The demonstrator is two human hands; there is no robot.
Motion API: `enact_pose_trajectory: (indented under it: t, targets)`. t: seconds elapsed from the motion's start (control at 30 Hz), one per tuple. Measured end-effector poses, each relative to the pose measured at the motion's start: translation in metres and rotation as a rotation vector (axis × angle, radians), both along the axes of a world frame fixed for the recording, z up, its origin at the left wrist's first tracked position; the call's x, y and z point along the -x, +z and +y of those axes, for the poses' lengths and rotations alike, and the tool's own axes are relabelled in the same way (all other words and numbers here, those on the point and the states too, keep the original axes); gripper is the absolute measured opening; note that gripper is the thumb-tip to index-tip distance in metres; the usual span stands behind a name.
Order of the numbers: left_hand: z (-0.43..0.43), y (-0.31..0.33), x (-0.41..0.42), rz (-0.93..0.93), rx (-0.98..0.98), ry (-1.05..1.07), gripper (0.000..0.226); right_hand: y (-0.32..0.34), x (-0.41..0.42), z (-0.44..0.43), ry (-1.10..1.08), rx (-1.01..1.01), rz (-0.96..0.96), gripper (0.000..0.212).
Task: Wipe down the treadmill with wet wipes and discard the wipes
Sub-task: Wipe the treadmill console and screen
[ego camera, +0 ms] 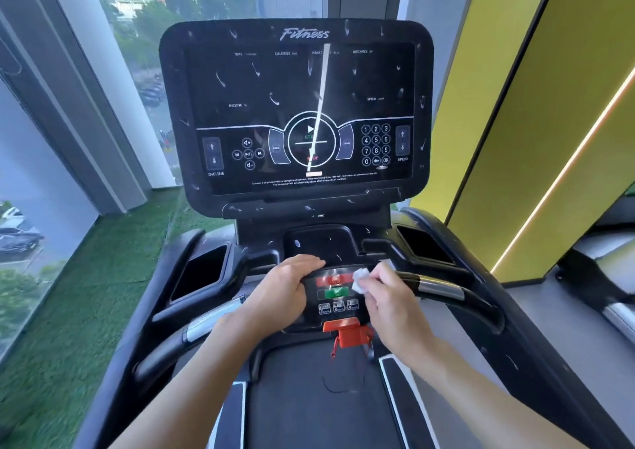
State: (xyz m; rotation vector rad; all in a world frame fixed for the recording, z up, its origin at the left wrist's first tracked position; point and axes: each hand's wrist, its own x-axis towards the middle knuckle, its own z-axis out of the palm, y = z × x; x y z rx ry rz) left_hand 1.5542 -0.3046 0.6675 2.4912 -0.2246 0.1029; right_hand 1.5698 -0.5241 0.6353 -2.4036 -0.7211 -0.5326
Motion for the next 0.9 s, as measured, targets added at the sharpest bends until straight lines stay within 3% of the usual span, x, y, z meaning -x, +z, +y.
enact_pose_trajectory:
  t: [0.07, 0.17, 0.3, 0.47, 0.6, 0.67, 0.8, 0.9]
  targets:
    - [0.002, -0.007, 0.002, -0.047, -0.066, 0.032, 0.065, -0.001, 0.001, -0.001, 0.02, 0.03, -0.001, 0.013]
    - [0.006, -0.015, 0.006, -0.093, -0.155, 0.076, 0.068, -0.003, -0.004, -0.007, -0.169, -0.095, 0.042, 0.021]
    - [0.019, -0.01, 0.003, -0.048, 0.132, 0.073, 0.073, -0.002, 0.008, 0.024, -0.125, -0.079, 0.026, 0.019]
    - [0.031, -0.004, 0.008, 0.079, 0.292, 0.113, 0.07, 0.005, 0.007, 0.079, -0.01, -0.05, 0.013, 0.019]
    - [0.038, 0.001, 0.011, 0.156, 0.427, 0.129, 0.055, 0.008, 0.021, 0.099, 0.091, -0.015, -0.011, 0.011]
    - [0.036, 0.008, 0.012, 0.203, 0.467, 0.157, 0.049, 0.004, 0.022, 0.102, 0.117, 0.022, 0.006, 0.025]
    - [0.031, 0.013, 0.013, 0.217, 0.515, 0.195, 0.042, -0.005, 0.031, 0.1, 0.216, 0.136, -0.01, 0.014]
    - [0.027, 0.013, 0.013, 0.18, 0.47, 0.216, 0.033, -0.007, 0.035, 0.088, 0.275, 0.216, -0.012, 0.02]
